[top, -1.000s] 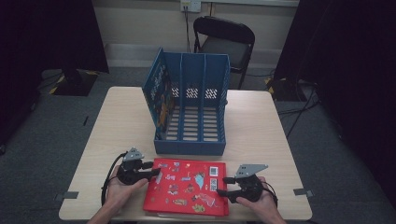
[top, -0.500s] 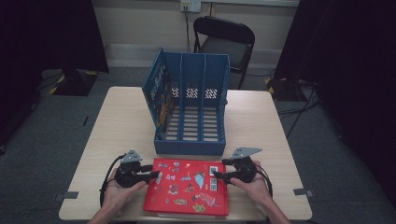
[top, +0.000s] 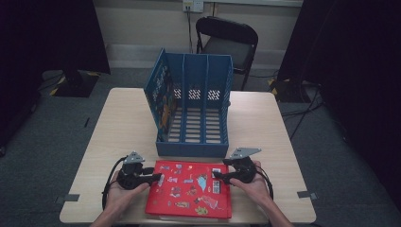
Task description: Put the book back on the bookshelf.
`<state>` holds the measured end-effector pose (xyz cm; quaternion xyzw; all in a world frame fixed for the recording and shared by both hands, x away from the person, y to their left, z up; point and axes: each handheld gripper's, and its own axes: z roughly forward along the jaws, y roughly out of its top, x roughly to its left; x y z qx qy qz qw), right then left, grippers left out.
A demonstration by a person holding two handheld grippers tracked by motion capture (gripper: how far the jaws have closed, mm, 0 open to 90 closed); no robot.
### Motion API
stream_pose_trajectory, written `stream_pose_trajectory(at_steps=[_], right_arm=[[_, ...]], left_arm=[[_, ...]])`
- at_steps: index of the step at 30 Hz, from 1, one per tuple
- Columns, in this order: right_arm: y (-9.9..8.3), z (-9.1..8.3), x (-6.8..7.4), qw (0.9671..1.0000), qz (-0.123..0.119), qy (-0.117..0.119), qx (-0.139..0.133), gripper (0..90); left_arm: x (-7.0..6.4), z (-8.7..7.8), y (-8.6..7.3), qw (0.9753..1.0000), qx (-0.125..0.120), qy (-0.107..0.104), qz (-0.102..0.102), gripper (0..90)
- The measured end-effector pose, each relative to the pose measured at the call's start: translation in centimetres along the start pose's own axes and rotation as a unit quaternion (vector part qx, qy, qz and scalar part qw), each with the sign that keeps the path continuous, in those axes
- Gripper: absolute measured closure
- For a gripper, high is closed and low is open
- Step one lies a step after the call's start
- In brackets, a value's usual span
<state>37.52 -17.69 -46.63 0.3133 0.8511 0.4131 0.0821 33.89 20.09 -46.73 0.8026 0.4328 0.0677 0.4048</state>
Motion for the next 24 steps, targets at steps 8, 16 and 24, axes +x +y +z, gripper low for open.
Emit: stream_pose_trajectory(at_steps=[8,16,24], right_arm=[[-0.8,-1.3,0.2,0.9999,-0.003,0.012,0.008,37.8],[-2.4,-3.3,0.7,0.9996,0.001,0.026,0.012,44.5],[-3.1,-4.4,1.1,0.9991,-0.007,0.037,0.018,51.2]], left_arm=[[-0.1,0.5,0.3,1.0,-0.004,-0.006,0.002,59.8],[-0.5,1.5,1.2,0.9998,-0.002,-0.016,0.013,61.2],[-1.2,2.5,1.9,0.9991,-0.008,-0.014,0.039,61.1]])
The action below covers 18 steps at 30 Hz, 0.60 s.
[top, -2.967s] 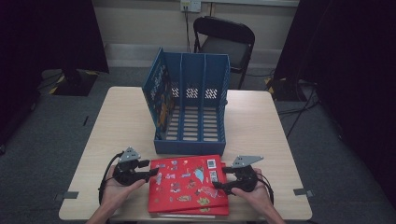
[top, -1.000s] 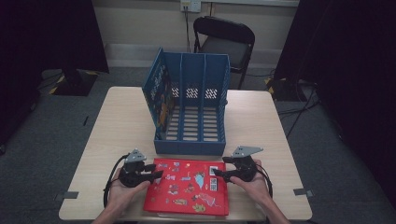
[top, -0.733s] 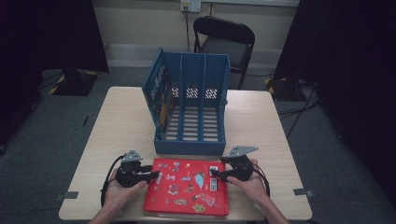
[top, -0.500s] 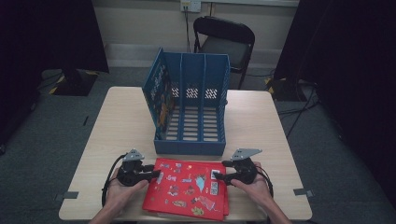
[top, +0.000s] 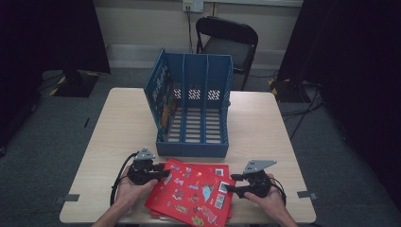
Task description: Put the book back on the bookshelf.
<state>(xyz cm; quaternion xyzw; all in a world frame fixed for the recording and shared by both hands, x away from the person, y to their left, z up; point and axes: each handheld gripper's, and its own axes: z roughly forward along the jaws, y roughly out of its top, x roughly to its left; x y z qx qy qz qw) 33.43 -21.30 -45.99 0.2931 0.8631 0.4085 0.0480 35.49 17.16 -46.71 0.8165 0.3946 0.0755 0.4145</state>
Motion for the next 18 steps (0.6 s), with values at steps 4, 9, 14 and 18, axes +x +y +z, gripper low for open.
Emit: stream_pose_trajectory(at_steps=[4,9,14,18], right_arm=[[0.8,0.7,0.1,1.0,-0.004,0.007,-0.001,48.2],[2.6,2.7,0.3,0.9996,-0.013,0.025,0.005,48.5],[3.6,4.2,0.5,0.9989,-0.017,0.04,0.018,48.0],[3.9,4.8,0.5,0.9987,-0.014,0.046,0.019,45.2]], left_arm=[[0.2,0.1,-0.2,0.9999,-0.006,-0.01,-0.008,60.6],[0.1,-0.8,-0.8,0.9995,0.009,-0.026,-0.017,57.9],[-0.3,-1.6,-1.6,0.9988,0.019,-0.032,-0.032,56.6],[-0.3,-1.5,-1.5,0.9985,0.022,-0.033,-0.036,56.6]])
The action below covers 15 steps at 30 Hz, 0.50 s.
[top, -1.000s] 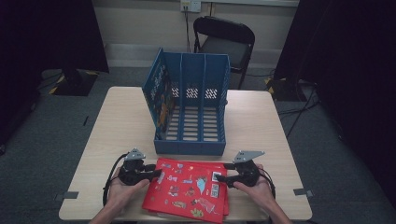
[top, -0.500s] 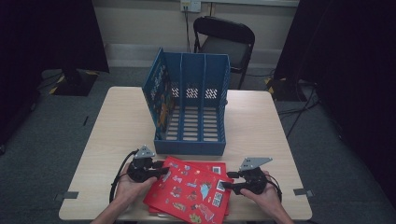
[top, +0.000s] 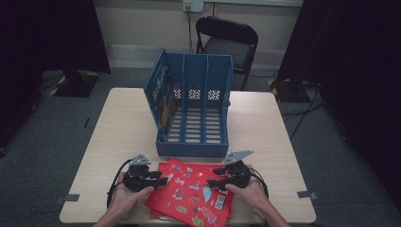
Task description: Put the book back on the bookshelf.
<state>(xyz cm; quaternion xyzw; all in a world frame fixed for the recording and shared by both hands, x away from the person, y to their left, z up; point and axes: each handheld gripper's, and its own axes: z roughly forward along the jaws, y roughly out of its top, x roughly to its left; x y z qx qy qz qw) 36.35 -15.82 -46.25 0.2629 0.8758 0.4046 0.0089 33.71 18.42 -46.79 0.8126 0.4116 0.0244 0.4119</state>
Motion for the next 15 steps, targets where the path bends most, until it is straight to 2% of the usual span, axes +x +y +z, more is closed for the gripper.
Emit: stream_pose_trajectory(at_steps=[6,11,14,15], right_arm=[[-0.1,-0.1,0.0,0.9999,0.005,0.005,0.008,44.1],[-0.4,-0.6,0.1,0.9999,0.006,0.006,0.013,44.6],[-0.7,-0.8,0.2,0.9999,0.006,0.003,0.012,44.6],[-0.8,-0.9,0.3,0.9999,0.009,0.001,0.01,44.7]], left_arm=[[0.6,0.4,0.3,0.9998,-0.001,-0.02,-0.007,58.6],[0.3,1.2,1.2,0.9998,-0.001,-0.015,0.014,60.4],[0.3,1.5,1.4,0.9997,-0.005,-0.021,0.015,61.7],[0.3,1.7,1.5,0.9996,-0.007,-0.019,0.021,62.0]])
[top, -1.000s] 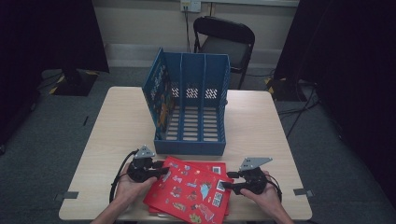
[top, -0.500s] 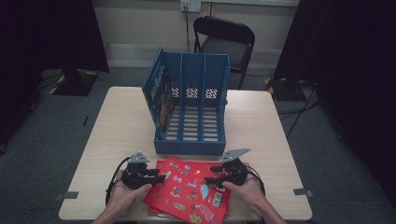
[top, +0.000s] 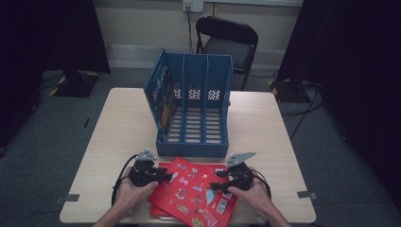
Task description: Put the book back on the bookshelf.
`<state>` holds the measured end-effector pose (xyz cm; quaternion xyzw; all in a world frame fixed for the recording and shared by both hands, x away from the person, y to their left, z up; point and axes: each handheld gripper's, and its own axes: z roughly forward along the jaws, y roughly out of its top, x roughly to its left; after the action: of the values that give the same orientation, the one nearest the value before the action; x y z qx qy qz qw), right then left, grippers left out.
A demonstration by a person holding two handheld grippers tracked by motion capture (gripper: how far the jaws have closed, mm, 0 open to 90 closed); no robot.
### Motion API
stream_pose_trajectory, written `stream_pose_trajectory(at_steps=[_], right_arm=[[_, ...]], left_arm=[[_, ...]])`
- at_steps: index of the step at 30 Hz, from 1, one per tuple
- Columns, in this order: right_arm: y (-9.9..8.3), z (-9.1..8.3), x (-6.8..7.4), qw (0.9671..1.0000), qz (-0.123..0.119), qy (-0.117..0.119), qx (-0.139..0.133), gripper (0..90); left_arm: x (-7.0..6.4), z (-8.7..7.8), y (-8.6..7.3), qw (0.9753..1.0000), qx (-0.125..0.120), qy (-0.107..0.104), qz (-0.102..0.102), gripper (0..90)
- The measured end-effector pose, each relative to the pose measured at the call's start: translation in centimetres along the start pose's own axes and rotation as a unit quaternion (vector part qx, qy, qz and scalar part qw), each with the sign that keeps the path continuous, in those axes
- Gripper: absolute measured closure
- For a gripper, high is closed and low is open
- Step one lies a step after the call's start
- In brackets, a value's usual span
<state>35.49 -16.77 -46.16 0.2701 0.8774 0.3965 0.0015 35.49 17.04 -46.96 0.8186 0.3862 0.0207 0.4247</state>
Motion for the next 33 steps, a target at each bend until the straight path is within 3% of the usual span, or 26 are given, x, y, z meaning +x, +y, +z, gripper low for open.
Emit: stream_pose_trajectory(at_steps=[6,11,20,28,31,33], right_arm=[[-0.4,-0.4,0.3,1.0,0.002,-0.006,-0.001,44.8],[-1.1,-1.0,0.6,0.9999,0.005,-0.009,-0.004,46.1],[-1.6,-1.7,1.1,0.9999,0.002,-0.016,0.001,46.3],[1.1,0.1,0.5,0.9999,-0.006,-0.01,-0.01,41.9],[2.0,1.3,0.3,0.9999,-0.012,-0.007,0.001,42.4],[2.1,1.9,0.4,0.9996,-0.019,-0.013,0.013,41.6]], left_arm=[[-0.4,1.2,1.4,0.9993,0.004,0.017,0.034,63.0],[-0.5,1.9,1.4,0.9995,-0.014,0.01,0.028,63.9],[-0.5,3.0,2.2,0.9997,-0.011,-0.006,0.021,65.0],[-0.7,3.6,3.2,0.9996,0.002,-0.005,0.027,65.7],[-0.8,3.7,3.3,0.9996,0.001,-0.001,0.027,66.0],[-1.1,3.4,3.2,0.9991,-0.002,0.012,0.041,68.9]])
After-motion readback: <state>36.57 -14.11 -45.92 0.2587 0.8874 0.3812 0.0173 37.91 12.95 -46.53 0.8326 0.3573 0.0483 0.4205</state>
